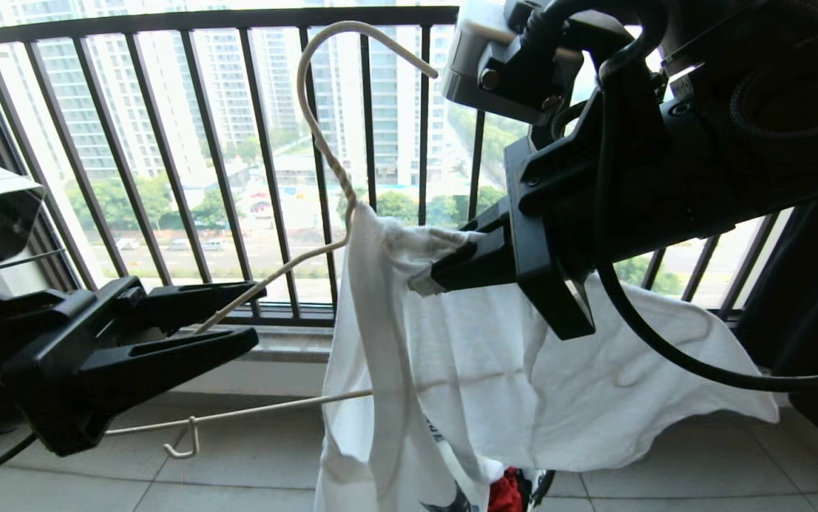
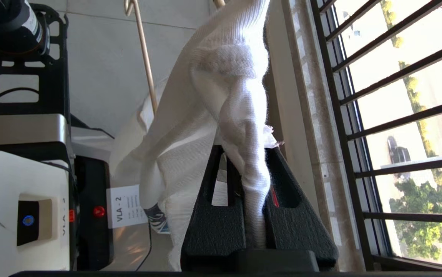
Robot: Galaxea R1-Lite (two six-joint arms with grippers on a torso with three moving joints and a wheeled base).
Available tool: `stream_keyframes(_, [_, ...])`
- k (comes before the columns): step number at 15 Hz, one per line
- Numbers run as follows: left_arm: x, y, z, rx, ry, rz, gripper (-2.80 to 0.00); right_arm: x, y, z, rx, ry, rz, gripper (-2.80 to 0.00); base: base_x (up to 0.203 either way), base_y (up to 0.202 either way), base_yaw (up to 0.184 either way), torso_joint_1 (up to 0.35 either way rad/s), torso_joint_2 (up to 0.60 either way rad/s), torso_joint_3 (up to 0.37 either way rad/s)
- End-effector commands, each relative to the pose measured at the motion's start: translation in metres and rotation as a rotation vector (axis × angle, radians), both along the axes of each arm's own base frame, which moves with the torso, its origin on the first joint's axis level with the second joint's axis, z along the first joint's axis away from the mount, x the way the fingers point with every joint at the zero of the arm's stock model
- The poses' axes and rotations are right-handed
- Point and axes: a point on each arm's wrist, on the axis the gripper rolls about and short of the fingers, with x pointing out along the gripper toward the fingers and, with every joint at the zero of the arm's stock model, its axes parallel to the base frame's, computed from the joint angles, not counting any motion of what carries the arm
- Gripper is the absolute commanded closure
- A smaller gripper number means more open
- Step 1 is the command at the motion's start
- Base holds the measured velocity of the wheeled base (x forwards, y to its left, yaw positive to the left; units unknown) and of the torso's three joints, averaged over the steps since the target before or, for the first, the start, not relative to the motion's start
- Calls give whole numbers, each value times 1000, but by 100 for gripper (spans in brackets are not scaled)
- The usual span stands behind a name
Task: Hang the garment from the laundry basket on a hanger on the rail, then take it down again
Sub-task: Hang the clothes on the clothes rack
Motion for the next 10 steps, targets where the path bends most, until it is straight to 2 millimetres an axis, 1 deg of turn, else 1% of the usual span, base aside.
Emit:
stream_keyframes(1, [-9,17,21,-21,-85,90,-280,5,-4,-1,-7,1,-20,0,0,0,0,0,0,0])
stream_keyframes(5, [-21,34,46,-71,-107,178,-280,11,-9,-2,-12,0,-55,0,0,0,0,0,0,0])
stream_keyframes(7, [-21,39,53,-82,-111,205,-280,16,-13,-2,-16,-6,-84,0,0,0,0,0,0,0])
stream_keyframes(8, [-20,41,55,-88,-89,219,0,21,-18,-1,-12,-14,-111,0,0,0,0,0,0,0])
stream_keyframes(10, [-16,42,60,-86,-21,225,0,34,-25,3,21,-56,-166,0,0,0,0,0,0,0])
